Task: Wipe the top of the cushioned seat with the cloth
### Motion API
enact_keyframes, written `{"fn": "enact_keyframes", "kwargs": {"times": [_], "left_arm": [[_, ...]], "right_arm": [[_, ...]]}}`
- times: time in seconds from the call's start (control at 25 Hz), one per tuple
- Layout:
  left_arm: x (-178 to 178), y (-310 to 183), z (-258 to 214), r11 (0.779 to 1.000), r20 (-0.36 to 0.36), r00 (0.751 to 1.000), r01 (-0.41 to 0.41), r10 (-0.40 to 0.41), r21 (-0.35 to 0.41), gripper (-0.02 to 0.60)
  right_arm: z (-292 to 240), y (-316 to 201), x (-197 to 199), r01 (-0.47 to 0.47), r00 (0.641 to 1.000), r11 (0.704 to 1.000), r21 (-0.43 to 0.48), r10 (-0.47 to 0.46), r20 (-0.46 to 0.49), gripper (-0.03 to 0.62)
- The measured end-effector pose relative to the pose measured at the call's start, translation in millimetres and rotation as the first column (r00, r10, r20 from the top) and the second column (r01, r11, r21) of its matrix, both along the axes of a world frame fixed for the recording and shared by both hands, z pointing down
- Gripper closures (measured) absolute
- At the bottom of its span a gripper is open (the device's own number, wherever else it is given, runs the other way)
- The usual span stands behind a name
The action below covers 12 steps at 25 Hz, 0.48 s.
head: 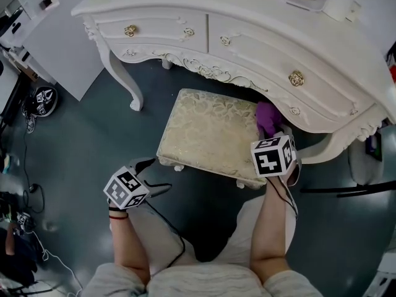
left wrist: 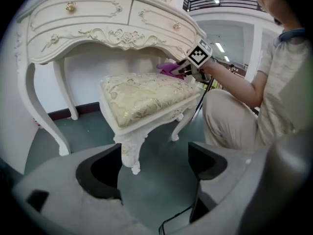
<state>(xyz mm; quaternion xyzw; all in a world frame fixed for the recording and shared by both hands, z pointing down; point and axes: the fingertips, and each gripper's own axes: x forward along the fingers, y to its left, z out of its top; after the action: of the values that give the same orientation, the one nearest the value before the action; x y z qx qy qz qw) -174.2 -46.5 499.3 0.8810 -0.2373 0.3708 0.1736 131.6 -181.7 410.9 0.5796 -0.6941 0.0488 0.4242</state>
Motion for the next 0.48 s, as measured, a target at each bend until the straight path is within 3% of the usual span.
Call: {"fn": "enact_keyframes", "kwargs": {"times": [0.12,0.2,0.48], "left_arm": [[-20,-31,-9,0.991,0.051,0.994,0.088,-0.094,0.101,0.158],[-20,-51,-9,0.981,0.068,0.991,0.104,-0.116,0.165,0.155],[17,-76,8,0.97,0.09,0.995,0.017,-0.04,0.242,0.155]], "right_arm": [[0,-1,1,-0.004,1.0,1.0,0.007,0.004,-0.002,0.505],[0,0,1,-0.005,1.0,1.0,0.008,0.005,-0.005,0.505],[1,-1,0,-0.009,1.0,1.0,-0.001,0.009,-0.003,0.505]]}}
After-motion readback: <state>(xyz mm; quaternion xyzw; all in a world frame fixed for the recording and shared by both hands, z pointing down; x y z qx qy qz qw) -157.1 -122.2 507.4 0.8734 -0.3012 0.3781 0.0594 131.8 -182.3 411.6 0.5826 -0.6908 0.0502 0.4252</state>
